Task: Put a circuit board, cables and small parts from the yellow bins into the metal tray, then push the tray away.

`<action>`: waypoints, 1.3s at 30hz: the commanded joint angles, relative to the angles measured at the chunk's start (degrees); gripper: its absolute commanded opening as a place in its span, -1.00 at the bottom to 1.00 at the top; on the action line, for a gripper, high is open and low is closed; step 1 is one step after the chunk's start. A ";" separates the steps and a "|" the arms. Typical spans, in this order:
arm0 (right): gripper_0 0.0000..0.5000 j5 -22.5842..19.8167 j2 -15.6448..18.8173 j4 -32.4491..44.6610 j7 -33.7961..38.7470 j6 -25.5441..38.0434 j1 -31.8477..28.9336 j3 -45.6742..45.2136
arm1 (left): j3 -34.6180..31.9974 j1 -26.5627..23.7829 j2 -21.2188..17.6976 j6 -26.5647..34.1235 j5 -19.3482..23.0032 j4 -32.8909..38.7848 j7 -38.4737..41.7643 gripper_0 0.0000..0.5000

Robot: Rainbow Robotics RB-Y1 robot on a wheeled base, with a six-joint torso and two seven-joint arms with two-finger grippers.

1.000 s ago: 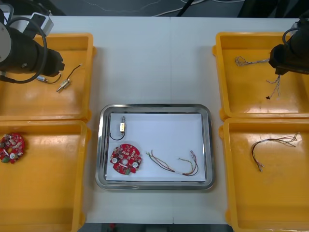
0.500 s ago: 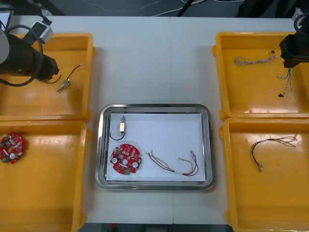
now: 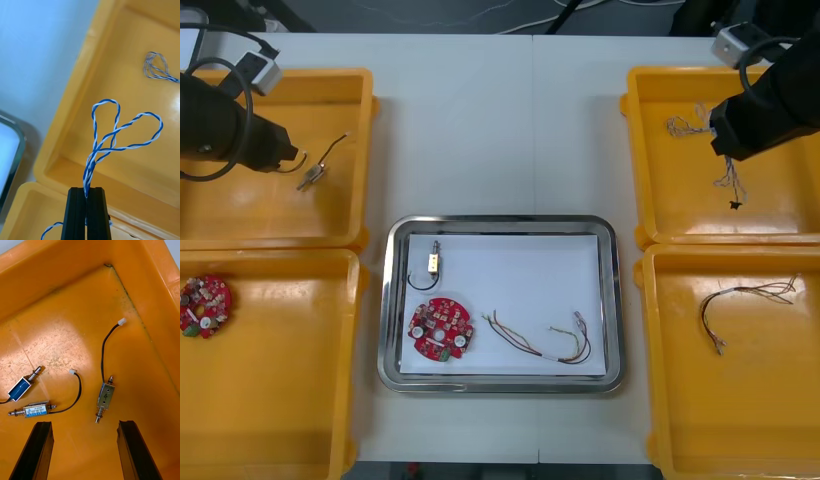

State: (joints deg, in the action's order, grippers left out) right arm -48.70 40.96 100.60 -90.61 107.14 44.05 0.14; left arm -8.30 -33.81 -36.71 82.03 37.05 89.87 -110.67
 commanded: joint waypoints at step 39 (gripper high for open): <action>-1.00 -0.17 -5.72 13.39 -2.11 -10.46 9.12 44.42 | 9.79 -4.77 -0.47 -9.69 5.05 -11.82 -13.96 1.00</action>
State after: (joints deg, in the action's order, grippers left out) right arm -49.97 38.49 115.18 -91.25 96.91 47.78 41.07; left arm 0.08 -35.39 -36.98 73.10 41.73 77.58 -116.01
